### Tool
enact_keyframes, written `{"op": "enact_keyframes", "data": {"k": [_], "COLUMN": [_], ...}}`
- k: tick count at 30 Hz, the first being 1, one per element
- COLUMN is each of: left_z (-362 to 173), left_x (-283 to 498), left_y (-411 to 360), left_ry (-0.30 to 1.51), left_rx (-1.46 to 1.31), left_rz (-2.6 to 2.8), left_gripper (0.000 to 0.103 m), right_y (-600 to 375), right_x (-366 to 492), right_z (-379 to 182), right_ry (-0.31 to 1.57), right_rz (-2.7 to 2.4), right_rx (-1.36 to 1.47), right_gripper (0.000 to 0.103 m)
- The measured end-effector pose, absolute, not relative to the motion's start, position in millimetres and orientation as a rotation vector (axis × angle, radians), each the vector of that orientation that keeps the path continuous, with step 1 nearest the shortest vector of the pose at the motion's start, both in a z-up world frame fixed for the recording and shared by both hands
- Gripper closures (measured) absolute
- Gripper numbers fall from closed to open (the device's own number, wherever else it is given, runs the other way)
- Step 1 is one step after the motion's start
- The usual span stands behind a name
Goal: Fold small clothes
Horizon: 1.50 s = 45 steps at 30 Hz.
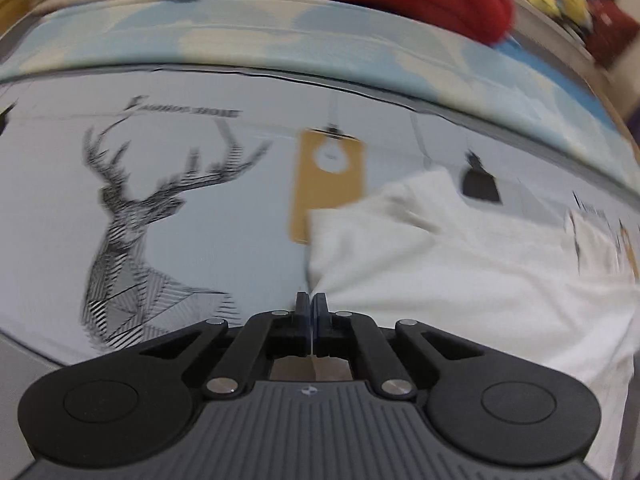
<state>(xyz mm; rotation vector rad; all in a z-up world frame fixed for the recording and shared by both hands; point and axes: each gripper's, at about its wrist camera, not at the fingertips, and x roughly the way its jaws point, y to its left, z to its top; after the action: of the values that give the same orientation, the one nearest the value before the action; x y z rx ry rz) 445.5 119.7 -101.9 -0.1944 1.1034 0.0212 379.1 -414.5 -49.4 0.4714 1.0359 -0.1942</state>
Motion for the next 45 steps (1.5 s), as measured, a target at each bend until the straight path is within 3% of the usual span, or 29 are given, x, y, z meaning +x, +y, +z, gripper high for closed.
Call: {"op": "enact_keyframes", "data": {"k": [8, 10, 13, 20, 30, 38, 45], "left_z": [-67, -79, -122, -52, -22, -40, -98], "left_x": [426, 423, 417, 381, 287, 204, 151], "left_y": [90, 94, 105, 94, 66, 66, 89], "left_ry": [1.006, 1.041, 1.238, 1.061, 1.003, 1.070, 1.228], "left_rx": [-0.125, -0.175, -0.196, -0.222, -0.142, -0.135, -0.202], "left_rz": [-0.048, -0.078, -0.046, -0.085, -0.184, -0.213, -0.097], "left_gripper": [0.102, 0.102, 0.097, 0.089, 0.089, 0.089, 0.054], "right_y": [-404, -403, -404, -417, -388, -370, -361], "right_x": [382, 384, 382, 342, 209, 93, 44], "right_z": [-52, -56, -64, -14, 51, 16, -36], "right_ry": [1.037, 1.048, 1.086, 0.966, 0.859, 0.919, 1.039], "right_rz": [-0.089, -0.085, -0.136, -0.214, -0.115, -0.104, -0.104], "right_rx": [0.467, 0.475, 0.443, 0.499, 0.315, 0.367, 0.332], "right_gripper": [0.053, 0.053, 0.053, 0.053, 0.053, 0.054, 0.053]}}
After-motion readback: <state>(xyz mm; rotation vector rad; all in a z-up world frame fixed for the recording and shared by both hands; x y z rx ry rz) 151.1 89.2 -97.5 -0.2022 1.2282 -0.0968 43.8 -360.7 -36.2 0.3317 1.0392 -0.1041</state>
